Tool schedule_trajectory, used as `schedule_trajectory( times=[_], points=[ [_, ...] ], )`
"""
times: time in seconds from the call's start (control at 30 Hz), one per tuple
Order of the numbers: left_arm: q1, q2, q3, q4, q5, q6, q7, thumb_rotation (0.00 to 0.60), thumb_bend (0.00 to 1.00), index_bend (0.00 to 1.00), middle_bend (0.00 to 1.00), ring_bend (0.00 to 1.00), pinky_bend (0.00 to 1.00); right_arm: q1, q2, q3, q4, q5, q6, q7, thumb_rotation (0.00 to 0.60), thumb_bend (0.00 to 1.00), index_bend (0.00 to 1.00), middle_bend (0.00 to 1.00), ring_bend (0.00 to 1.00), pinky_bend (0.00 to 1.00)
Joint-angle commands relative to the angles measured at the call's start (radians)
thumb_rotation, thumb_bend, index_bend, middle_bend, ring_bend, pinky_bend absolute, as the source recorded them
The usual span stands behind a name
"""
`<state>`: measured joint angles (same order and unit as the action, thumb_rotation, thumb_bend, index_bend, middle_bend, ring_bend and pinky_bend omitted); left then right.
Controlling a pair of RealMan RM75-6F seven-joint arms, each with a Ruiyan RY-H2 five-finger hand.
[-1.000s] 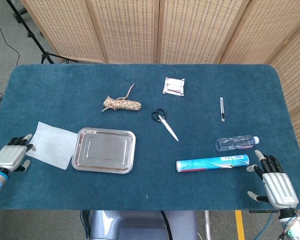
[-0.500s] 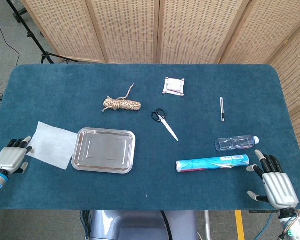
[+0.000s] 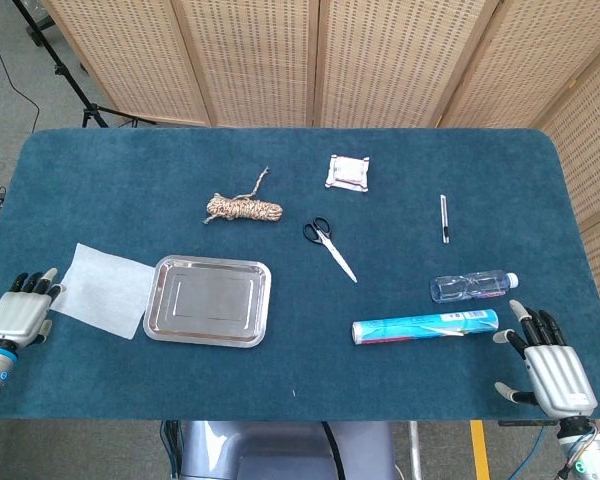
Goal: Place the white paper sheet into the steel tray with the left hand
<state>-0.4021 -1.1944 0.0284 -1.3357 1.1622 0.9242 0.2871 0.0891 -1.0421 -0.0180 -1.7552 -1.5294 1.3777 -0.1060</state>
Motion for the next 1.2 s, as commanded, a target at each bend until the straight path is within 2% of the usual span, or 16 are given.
schedule_trajectory(
  times=[0.03,0.17,0.87,1.2],
  points=[
    [0.005,-0.010,0.002,0.012,0.009,0.009,0.000,0.600,0.47,0.12,0.00,0.00,0.00,0.000,0.000,0.001,0.000,0.000,0.001,0.000,0.600,0.00,0.33,0.01,0.00,0.00],
    [0.014,-0.026,0.002,0.034,0.025,0.029,-0.012,0.600,0.46,0.09,0.00,0.00,0.00,0.000,-0.002,0.001,0.001,-0.001,0.002,0.001,0.600,0.00,0.33,0.01,0.00,0.00],
    [0.053,-0.089,0.023,0.129,0.100,0.067,-0.059,0.600,0.46,0.09,0.00,0.00,0.00,-0.004,-0.006,0.007,0.006,0.002,0.013,0.007,0.600,0.00,0.33,0.01,0.00,0.00],
    [0.058,-0.104,0.011,0.155,0.099,0.065,-0.070,0.600,0.46,0.14,0.00,0.00,0.00,-0.004,-0.008,0.007,0.006,0.001,0.012,0.004,0.600,0.00,0.33,0.01,0.00,0.00]
  ],
)
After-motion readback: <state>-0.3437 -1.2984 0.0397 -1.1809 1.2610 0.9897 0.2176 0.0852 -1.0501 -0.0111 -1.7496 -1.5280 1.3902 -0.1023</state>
